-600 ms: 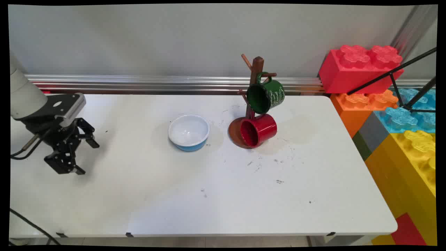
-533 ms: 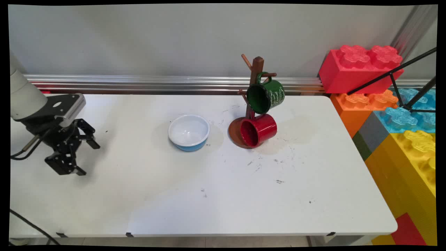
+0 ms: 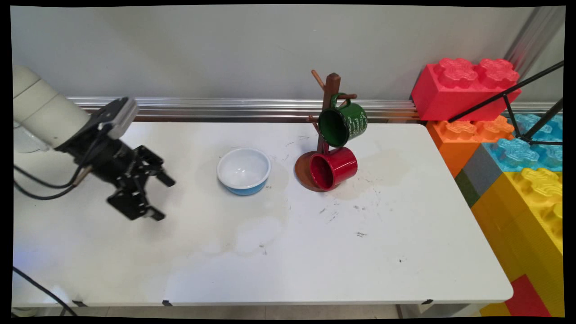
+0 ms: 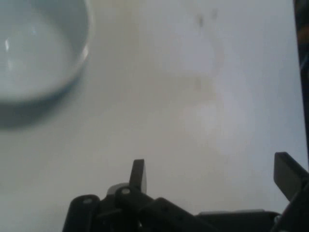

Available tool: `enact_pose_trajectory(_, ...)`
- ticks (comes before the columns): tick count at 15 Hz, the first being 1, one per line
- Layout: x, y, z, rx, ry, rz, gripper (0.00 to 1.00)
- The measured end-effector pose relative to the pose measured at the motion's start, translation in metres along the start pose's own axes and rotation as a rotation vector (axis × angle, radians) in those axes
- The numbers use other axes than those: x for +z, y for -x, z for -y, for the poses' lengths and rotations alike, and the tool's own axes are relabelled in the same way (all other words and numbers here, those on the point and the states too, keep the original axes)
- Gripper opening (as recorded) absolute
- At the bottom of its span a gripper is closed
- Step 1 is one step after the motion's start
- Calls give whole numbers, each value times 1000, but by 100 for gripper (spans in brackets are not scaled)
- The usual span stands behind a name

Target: Pick up the green mug from the rack

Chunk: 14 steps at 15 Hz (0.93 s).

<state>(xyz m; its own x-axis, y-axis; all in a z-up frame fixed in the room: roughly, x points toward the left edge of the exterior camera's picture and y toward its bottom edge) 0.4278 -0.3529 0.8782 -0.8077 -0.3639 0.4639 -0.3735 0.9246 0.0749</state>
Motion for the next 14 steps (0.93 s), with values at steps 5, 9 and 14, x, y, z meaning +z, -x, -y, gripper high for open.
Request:
enact_pose_trajectory(5,4,-56,-10,-69,-31,-124,100)
enact_pose_trajectory(9,5,-99,-17,-129,-69,-186,100)
enact_pose_trajectory(14,1,-159,-25,-220,-147,-235,100)
